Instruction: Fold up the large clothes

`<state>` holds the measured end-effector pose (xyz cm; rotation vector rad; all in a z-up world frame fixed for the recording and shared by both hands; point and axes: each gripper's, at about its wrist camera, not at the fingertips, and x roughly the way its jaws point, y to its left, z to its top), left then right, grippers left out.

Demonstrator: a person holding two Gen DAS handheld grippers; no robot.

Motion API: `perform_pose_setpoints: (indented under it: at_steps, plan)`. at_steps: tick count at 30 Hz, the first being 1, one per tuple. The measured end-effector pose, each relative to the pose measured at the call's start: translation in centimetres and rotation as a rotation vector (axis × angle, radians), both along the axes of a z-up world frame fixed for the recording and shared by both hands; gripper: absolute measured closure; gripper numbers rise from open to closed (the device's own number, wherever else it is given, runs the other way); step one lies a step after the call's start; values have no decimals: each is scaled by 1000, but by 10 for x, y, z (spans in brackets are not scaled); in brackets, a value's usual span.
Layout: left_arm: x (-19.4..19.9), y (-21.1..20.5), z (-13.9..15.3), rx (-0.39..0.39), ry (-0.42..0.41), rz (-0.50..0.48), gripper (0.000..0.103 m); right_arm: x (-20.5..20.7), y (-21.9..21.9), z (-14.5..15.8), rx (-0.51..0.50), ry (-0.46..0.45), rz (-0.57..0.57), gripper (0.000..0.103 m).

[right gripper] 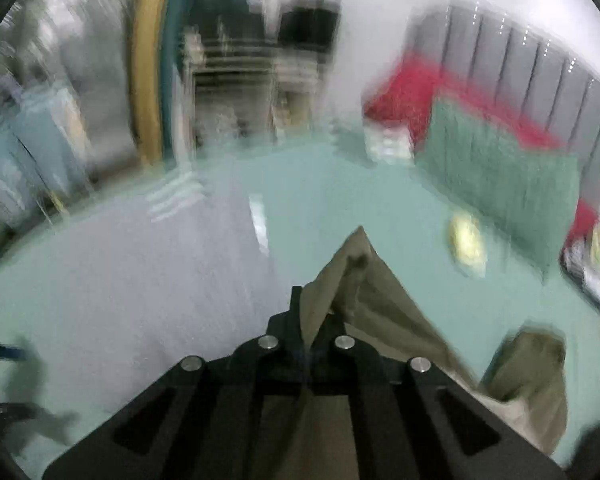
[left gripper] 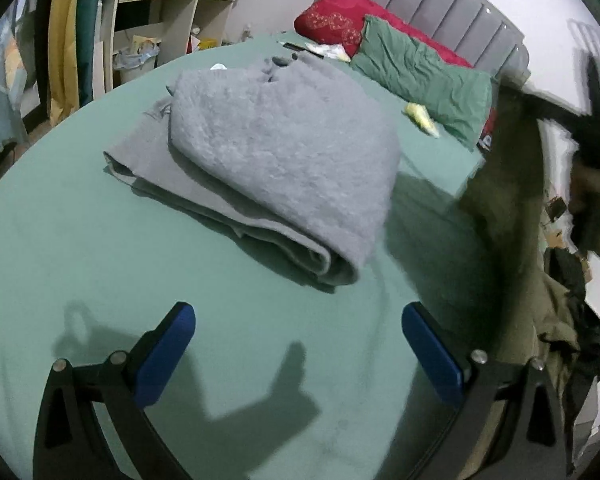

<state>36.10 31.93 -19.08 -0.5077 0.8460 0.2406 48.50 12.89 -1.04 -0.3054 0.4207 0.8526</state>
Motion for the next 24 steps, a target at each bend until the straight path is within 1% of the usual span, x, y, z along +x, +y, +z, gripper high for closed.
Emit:
perform_pose_setpoints:
  at_steps: [1, 2, 3, 4, 5, 6, 8, 9, 10, 11, 12, 13, 14, 15, 16, 17, 18, 19, 22, 24]
  plan:
    - [-4, -3, 3, 7, -12, 5, 0, -10, -39, 26, 101, -27, -21, 102]
    - [-5, -6, 6, 14, -21, 5, 0, -13, -66, 35, 159, -22, -43, 102]
    - [-7, -9, 9, 23, -29, 0, 0, -15, -90, 37, 195, -17, -79, 102]
    - [-7, -11, 11, 30, -29, -7, 0, -13, -116, 29, 190, 2, -140, 102]
    - [-4, -13, 12, 36, -26, -17, 0, -6, -140, 3, 92, 96, -218, 97]
    - [-3, -17, 12, 41, -22, -31, 0, 3, -150, -17, 16, 170, -259, 84]
    - [2, -23, 12, 44, -12, -58, 0, 10, -181, -84, -259, 342, -444, 67]
    - [5, -26, 11, 43, -3, -63, 0, 9, -196, -115, -377, 426, -519, 67]
    - [8, -30, 9, 37, 6, -68, 0, 3, -205, -128, -437, 446, -586, 67]
    - [10, -32, 8, 33, 8, -74, 0, -2, -205, -130, -461, 425, -616, 65]
    - [10, -34, 8, 34, 7, -77, 0, -7, -198, -123, -458, 381, -608, 55]
    - [11, -35, 8, 40, 8, -76, 0, -11, -183, -112, -445, 318, -590, 46]
    - [11, -36, 8, 44, 10, -74, 0, -17, -162, -99, -433, 247, -557, 31]
    - [10, -36, 8, 44, 9, -73, 0, -22, -137, -89, -431, 179, -507, 22]
    - [11, -35, 7, 43, 7, -69, 0, -20, -110, -86, -441, 127, -444, 20]
    - [11, -35, 7, 43, 9, -66, 0, -21, -80, -86, -457, 102, -370, 18]
    - [12, -34, 6, 42, 15, -65, 0, -19, -51, -90, -479, 96, -309, 18]
    - [14, -33, 5, 41, 15, -66, 0, -17, -33, -99, -512, 97, -272, 18]
    - [16, -29, 0, 49, 24, -64, 0, 10, 30, -137, -621, 93, -232, 18]
    - [18, -25, -7, 47, 32, -63, 0, 35, 52, -159, -654, 103, -254, 18]
